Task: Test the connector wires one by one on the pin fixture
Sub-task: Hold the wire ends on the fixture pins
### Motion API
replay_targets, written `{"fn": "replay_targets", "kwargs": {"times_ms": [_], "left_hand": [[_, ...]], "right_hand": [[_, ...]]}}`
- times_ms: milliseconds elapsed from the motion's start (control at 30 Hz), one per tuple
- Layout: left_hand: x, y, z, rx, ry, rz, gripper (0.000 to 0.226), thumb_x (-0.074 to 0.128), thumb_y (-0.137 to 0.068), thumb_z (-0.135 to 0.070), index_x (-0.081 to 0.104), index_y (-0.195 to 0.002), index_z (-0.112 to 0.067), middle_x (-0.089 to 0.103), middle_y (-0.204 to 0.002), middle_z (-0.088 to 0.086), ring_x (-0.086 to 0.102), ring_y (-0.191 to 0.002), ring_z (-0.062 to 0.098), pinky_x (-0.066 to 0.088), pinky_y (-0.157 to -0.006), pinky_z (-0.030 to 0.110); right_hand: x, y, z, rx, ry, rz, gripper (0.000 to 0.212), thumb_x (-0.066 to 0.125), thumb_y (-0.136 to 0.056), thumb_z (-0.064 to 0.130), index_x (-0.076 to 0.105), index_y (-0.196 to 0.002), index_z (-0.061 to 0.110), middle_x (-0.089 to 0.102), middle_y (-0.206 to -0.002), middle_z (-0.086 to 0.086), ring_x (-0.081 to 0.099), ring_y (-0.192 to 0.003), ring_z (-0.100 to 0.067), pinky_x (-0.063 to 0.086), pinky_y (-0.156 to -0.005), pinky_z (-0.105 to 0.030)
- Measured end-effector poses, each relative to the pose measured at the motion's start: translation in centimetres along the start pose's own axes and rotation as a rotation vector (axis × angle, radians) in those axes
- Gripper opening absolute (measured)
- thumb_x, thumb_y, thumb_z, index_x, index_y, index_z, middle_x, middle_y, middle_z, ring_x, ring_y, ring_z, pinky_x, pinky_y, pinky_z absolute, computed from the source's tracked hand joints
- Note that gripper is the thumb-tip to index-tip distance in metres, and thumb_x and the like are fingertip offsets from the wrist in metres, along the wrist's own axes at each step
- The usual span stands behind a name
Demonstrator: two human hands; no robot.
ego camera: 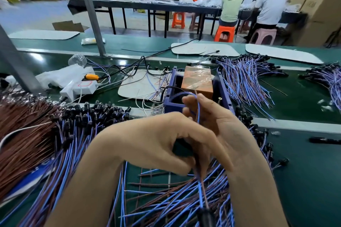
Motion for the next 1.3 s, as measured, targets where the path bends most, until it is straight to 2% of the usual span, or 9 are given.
{"fn": "replay_targets", "kwargs": {"times_ms": [133,233,433,600,733,867,1067,1167,1300], "left_hand": [[1.2,-0.1,1.1,-0.029,0.084,0.242,0.044,0.056,-0.08,0.02,0.062,-0.12,0.002,0.07,-0.086,0.014,0.062,-0.076,0.016,0.046,-0.078,0.024],[0.8,-0.4,2.3,-0.047,0.194,0.219,0.033,0.057,-0.088,0.01,0.06,-0.12,0.002,0.069,-0.097,0.019,0.064,-0.09,0.024,0.049,-0.086,0.032],[-3.5,-0.7,7.2,-0.335,0.206,-0.762,0.016,0.052,-0.096,-0.021,0.067,-0.097,-0.022,0.073,-0.087,-0.007,0.062,-0.065,0.005,0.045,-0.059,0.019],[-4.3,-0.8,8.3,-0.158,0.704,-1.038,0.021,0.046,-0.097,-0.014,0.067,-0.099,-0.014,0.074,-0.083,0.001,0.049,-0.047,0.005,0.041,-0.05,0.015],[-3.5,-1.5,8.7,-0.207,0.599,-0.91,0.023,0.046,-0.098,-0.011,0.068,-0.095,-0.011,0.067,-0.065,-0.004,0.048,-0.046,0.004,0.041,-0.049,0.013],[-1.9,-2.6,8.7,-0.231,0.586,-0.692,0.024,0.045,-0.098,-0.009,0.068,-0.09,-0.008,0.065,-0.065,-0.003,0.05,-0.05,0.005,0.043,-0.05,0.013],[0.0,-3.9,8.9,-0.267,0.571,-0.567,0.023,0.047,-0.099,-0.011,0.067,-0.087,-0.01,0.066,-0.067,-0.002,0.053,-0.054,0.008,0.047,-0.056,0.016],[0.2,-3.9,9.0,-0.284,0.524,-0.507,0.024,0.047,-0.098,-0.011,0.066,-0.097,0.004,0.067,-0.071,0.0,0.053,-0.057,0.009,0.047,-0.058,0.017],[0.6,-4.0,9.0,-0.298,0.506,-0.462,0.022,0.048,-0.098,-0.012,0.069,-0.097,-0.005,0.07,-0.08,0.006,0.055,-0.063,0.011,0.049,-0.064,0.021]], "right_hand": [[-1.1,0.3,1.6,-0.113,-0.071,-0.062,0.017,0.061,-0.072,0.015,0.073,-0.074,0.003,0.072,-0.08,-0.01,0.052,-0.042,-0.007,0.04,-0.037,-0.014],[-1.6,0.6,2.6,-0.189,0.022,-0.086,0.017,0.06,-0.072,0.014,0.075,-0.067,0.009,0.069,-0.067,-0.006,0.04,-0.036,-0.004,0.033,-0.035,-0.012],[-2.5,0.3,2.4,-0.245,0.337,-0.138,0.012,0.063,-0.08,0.013,0.073,-0.079,0.007,0.06,-0.053,-0.003,0.034,-0.035,-0.004,0.025,-0.035,-0.012],[-2.8,0.2,1.4,-0.135,0.739,-0.119,0.019,0.062,-0.092,0.012,0.076,-0.079,0.012,0.063,-0.055,-0.004,0.038,-0.041,-0.009,0.03,-0.04,-0.014],[-3.0,0.5,1.5,-0.079,0.865,-0.044,0.018,0.06,-0.09,0.003,0.074,-0.092,0.015,0.075,-0.081,-0.007,0.066,-0.067,-0.01,0.055,-0.062,-0.018],[-3.7,0.8,3.3,-0.234,0.695,-0.071,0.027,0.058,-0.088,-0.002,0.072,-0.101,0.017,0.075,-0.098,-0.008,0.07,-0.095,-0.019,0.056,-0.087,-0.03],[-3.6,0.8,3.6,-0.34,0.629,-0.118,0.025,0.064,-0.085,0.004,0.078,-0.072,0.019,0.071,-0.065,-0.005,0.061,-0.053,-0.013,0.054,-0.059,-0.02],[-3.5,0.9,3.7,-0.345,0.625,-0.108,0.011,0.068,-0.076,0.019,0.078,-0.071,0.018,0.067,-0.06,-0.007,0.057,-0.047,-0.016,0.055,-0.058,-0.023],[-3.9,0.8,4.0,-0.345,0.607,-0.103,0.012,0.068,-0.074,0.018,0.077,-0.067,0.014,0.07,-0.067,-0.009,0.058,-0.048,-0.017,0.053,-0.055,-0.021]]}}
Point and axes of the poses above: each hand's wrist, its own y-axis away from the middle knuckle, its own x-axis out of the palm, z = x × y, the point moved 5 cm from there along -y, towards the middle knuckle
